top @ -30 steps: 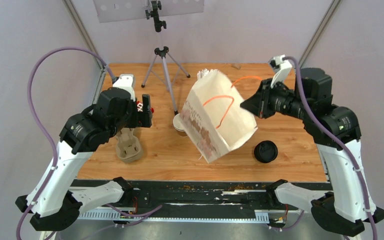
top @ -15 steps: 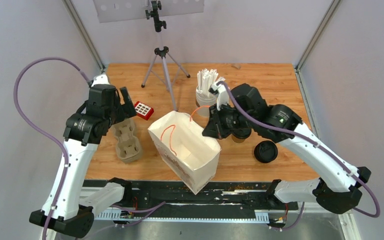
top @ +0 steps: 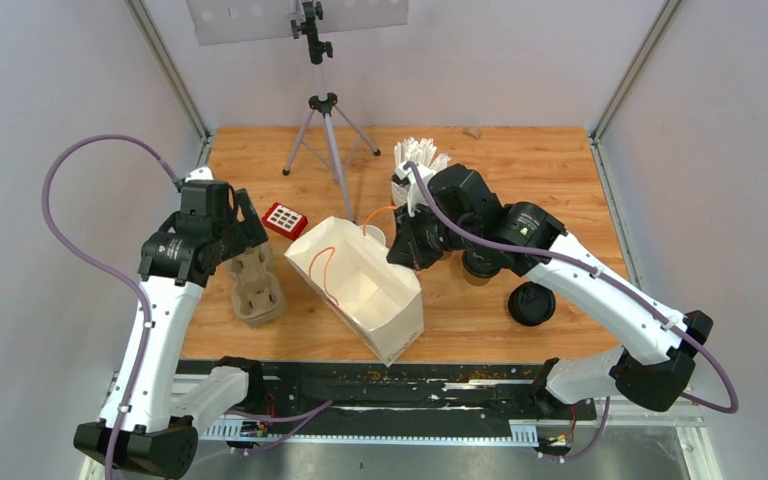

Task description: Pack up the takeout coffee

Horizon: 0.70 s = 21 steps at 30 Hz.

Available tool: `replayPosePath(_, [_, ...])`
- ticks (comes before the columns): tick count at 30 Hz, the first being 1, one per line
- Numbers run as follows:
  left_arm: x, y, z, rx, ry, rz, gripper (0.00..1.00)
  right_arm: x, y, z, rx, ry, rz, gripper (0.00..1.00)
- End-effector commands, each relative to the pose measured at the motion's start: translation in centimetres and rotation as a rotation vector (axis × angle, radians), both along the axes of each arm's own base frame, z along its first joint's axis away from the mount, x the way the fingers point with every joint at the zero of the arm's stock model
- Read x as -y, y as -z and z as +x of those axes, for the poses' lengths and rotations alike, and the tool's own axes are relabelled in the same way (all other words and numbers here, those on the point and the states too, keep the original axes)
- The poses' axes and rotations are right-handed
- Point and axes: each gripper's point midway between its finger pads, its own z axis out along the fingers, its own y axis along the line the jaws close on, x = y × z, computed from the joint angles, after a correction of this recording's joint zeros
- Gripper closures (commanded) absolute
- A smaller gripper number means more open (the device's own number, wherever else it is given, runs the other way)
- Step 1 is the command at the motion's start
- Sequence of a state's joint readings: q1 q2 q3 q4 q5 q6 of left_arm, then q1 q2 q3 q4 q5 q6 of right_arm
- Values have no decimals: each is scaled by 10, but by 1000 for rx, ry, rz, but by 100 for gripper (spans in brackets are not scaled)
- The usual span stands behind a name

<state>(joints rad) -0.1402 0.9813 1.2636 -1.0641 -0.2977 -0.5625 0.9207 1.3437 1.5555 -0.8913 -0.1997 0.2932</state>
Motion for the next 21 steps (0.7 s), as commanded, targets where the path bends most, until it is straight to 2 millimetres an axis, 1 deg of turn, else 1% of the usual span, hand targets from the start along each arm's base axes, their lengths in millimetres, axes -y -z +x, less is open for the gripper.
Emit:
replayPosePath(1, [-6, 22, -8, -55, 56, 68, 4, -8, -4, 12, 51, 13, 29, 100])
replayPosePath(3, [1, 39, -10, -91, 86, 41, 6, -6, 1, 14, 80, -9, 2, 100])
replayPosePath(5, [4, 57, -13, -131, 92, 26, 7, -2, 14, 19, 110, -28, -41, 100])
replayPosePath(6, [5, 62, -13, -145, 98, 24, 8, -2, 19, 21, 111, -40, -52, 100])
replayPosePath(9, [6, 69, -10, -164, 131, 41, 12, -4, 28, 24, 101, -73, -71, 100])
replayPosePath(11, [8, 71, -6, -177, 173, 57, 15, -6, 29, 25, 110, -85, -68, 100])
replayPosePath(14, [9, 81, -6, -238, 219, 78, 21, -6, 27, 26, 134, -86, -59, 100])
replayPosePath(18, [0, 91, -5, -283, 241, 148, 22, -5, 23, 26, 157, -94, -54, 99])
replayPosePath(21, [-2, 101, -1, -327, 259, 163, 22, -1, 26, 28, 169, -91, -79, 97])
